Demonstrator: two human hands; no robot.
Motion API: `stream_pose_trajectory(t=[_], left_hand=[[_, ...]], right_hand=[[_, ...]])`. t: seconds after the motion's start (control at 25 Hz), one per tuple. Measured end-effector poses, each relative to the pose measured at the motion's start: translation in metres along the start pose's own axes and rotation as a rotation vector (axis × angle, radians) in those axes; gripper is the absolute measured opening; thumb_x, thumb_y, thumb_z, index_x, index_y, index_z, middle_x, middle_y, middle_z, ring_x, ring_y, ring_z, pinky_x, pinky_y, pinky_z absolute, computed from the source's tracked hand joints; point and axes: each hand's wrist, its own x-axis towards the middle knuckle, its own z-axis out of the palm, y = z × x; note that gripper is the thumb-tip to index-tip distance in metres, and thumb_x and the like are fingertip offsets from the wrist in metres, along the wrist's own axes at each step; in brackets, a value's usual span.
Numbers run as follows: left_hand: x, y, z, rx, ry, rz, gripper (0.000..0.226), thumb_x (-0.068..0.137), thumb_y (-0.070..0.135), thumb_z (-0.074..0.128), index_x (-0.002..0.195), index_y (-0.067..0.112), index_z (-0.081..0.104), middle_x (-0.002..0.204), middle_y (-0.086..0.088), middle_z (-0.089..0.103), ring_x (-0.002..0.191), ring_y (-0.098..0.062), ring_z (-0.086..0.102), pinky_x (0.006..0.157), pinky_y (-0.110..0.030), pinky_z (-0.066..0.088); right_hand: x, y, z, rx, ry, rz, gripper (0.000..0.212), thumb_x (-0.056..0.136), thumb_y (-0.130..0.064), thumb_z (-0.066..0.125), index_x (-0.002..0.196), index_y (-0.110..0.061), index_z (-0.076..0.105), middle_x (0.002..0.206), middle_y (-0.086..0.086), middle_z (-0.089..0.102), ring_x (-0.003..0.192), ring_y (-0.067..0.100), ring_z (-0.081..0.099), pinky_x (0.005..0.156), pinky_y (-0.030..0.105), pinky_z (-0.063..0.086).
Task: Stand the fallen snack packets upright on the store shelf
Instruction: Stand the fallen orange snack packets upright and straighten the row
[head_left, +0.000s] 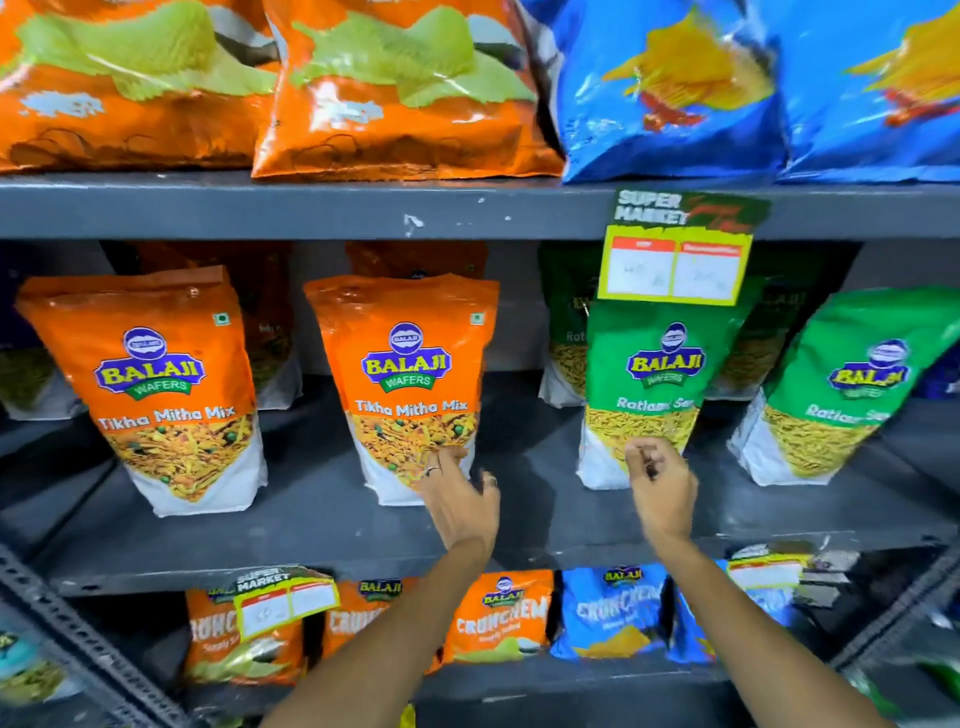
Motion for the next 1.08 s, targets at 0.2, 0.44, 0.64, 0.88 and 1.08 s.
stream_pose_trajectory(t=[0.2,0.44,0.64,0.88,1.08], left_hand=[[-0.018,0.017,0.049,-0.108,-0.135,0.006,0.027,0.079,0.005,0.064,0.106,0.006,0.059,0.11,-0.012,0.062,0.106,-0.027,0.058,0.086,-0.03,0.044],[-0.027,0.033,0.11,-0.247,-0.592,-0.237,0.07,0.084,0.034,0.064,0.145,0.024,0.032,0.148,0.0,0.044,0.141,-0.016,0.032,0.123,-0.04,0.003],[-0.017,0.038,0.123,-0.1,-0.635,-0.212,0.06,0.088,0.047,0.051,0.143,0.032,0.032,0.152,0.001,0.038,0.146,-0.011,0.018,0.113,-0.043,-0.025],[-0.017,0.034,0.117,-0.194,-0.518,-0.214,0.043,0.089,0.03,0.055,0.13,0.024,0.047,0.135,0.0,0.058,0.138,-0.017,0.035,0.119,-0.045,-0.016],[-0.021,0.034,0.119,-0.207,-0.468,-0.23,0.035,0.087,0.027,0.058,0.121,0.022,0.051,0.125,-0.004,0.063,0.134,-0.019,0.038,0.12,-0.044,-0.011]], right_hand=[[0.035,0.052,-0.021,0.055,-0.052,0.198,0.035,0.081,-0.02,0.068,0.106,0.0,0.055,0.105,0.024,0.062,0.1,0.037,0.059,0.083,0.038,0.043],[0.06,0.099,-0.031,0.179,-0.455,0.45,0.069,0.088,-0.028,0.057,0.146,-0.018,0.021,0.147,0.008,0.038,0.132,0.028,0.04,0.107,0.047,0.037],[0.063,0.1,-0.03,0.178,-0.578,0.322,0.032,0.09,-0.029,0.052,0.119,-0.017,0.052,0.113,0.004,0.058,0.108,0.024,0.054,0.084,0.034,0.039],[0.058,0.094,-0.033,0.15,-0.565,0.25,0.031,0.086,-0.021,0.06,0.115,-0.009,0.056,0.113,0.012,0.064,0.102,0.025,0.059,0.083,0.033,0.044],[0.057,0.095,-0.031,0.106,-0.593,0.249,0.041,0.089,-0.026,0.056,0.126,-0.012,0.051,0.125,0.012,0.062,0.114,0.028,0.057,0.098,0.044,0.046]])
